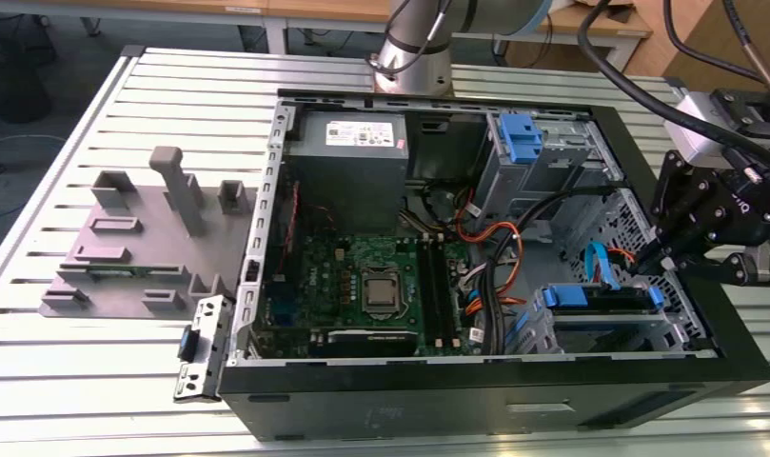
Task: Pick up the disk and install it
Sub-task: 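Insert the second disk wire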
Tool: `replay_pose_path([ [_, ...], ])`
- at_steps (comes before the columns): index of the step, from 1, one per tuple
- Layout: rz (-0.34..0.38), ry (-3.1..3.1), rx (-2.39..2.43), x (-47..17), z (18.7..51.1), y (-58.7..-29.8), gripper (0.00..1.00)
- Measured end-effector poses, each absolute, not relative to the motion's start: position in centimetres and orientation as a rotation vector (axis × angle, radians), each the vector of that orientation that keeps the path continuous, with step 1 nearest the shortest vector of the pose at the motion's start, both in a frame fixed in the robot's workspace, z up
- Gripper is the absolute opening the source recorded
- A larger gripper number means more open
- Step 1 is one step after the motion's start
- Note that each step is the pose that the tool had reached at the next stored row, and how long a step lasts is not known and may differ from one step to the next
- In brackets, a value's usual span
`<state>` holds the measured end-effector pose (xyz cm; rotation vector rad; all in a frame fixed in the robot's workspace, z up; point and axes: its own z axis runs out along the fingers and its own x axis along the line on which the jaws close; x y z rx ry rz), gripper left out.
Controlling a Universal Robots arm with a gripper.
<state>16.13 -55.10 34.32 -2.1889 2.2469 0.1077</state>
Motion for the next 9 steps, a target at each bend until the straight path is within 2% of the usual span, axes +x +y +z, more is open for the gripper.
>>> replay_pose_path([
  [9, 0.100, 2.243, -2.186, 15.58, 34.31, -55.42, 0.16],
])
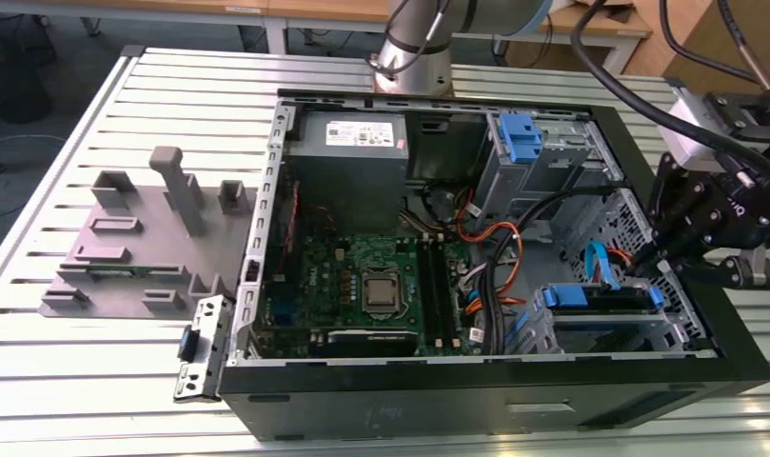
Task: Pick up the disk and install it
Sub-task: 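Insert the second disk wire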
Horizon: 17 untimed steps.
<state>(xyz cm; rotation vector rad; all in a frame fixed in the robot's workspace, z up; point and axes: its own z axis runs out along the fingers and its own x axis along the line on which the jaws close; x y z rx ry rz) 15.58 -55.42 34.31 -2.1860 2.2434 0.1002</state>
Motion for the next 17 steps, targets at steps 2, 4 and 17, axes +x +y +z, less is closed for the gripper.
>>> replay_pose_path([
  [2, 0.100, 2.243, -2.186, 15.55, 34.31, -55.71, 0.16],
  [4, 0.099, 2.243, -2.186, 15.52, 34.28, -56.00, 0.16],
  [17, 0.096, 2.241, -2.184, 14.98, 33.79, -56.42, 0.16],
])
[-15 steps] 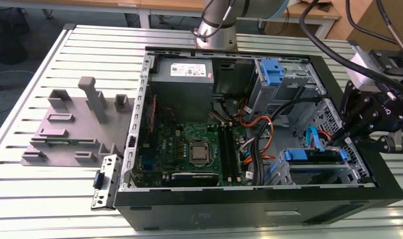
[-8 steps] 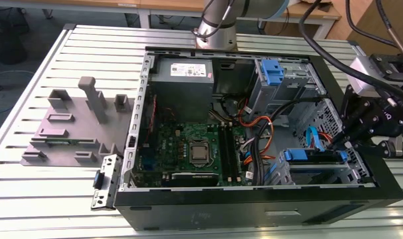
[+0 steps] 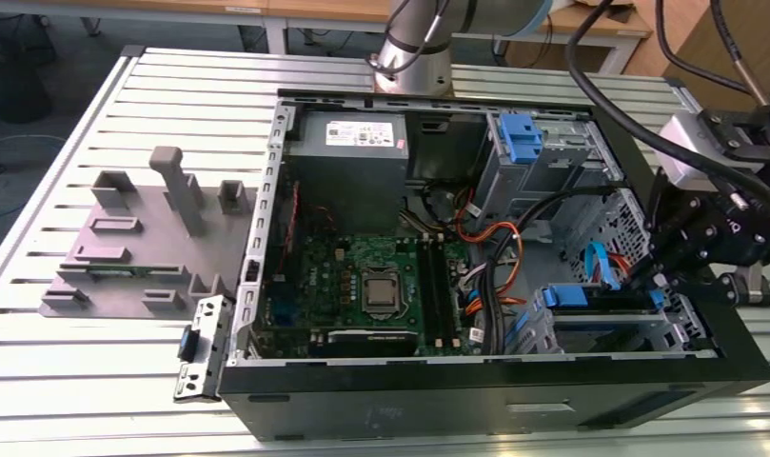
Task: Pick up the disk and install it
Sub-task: 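Insert the second disk wire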
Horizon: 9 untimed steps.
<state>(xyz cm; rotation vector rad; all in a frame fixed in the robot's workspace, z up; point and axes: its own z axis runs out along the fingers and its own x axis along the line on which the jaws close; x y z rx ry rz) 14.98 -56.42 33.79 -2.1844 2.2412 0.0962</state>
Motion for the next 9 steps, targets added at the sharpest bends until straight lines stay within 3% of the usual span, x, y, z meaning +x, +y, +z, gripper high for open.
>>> replay_pose_path([
  [9, 0.096, 2.242, -2.185, 14.96, 33.54, -56.53, 0.16],
])
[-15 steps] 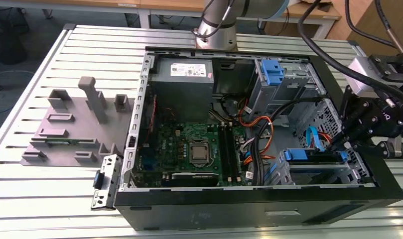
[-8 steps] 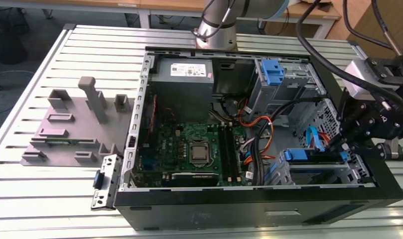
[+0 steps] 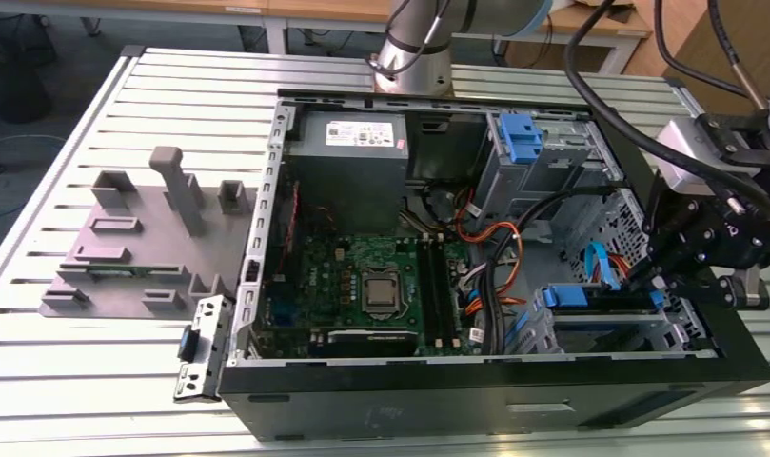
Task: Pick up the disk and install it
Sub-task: 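Insert the second disk wire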
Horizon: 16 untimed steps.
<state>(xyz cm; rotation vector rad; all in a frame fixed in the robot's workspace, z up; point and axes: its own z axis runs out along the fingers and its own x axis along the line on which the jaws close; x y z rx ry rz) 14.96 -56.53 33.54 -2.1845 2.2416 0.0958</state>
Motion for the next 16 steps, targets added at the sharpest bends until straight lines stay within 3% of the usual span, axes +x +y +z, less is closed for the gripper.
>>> replay_pose_path([
  [7, 0.096, 2.241, -2.184, 14.95, 33.49, -56.53, 0.17],
  [8, 0.096, 2.241, -2.184, 14.95, 33.48, -56.53, 0.24],
  [16, 0.096, 2.241, -2.184, 14.95, 33.38, -56.51, 0.24],
])
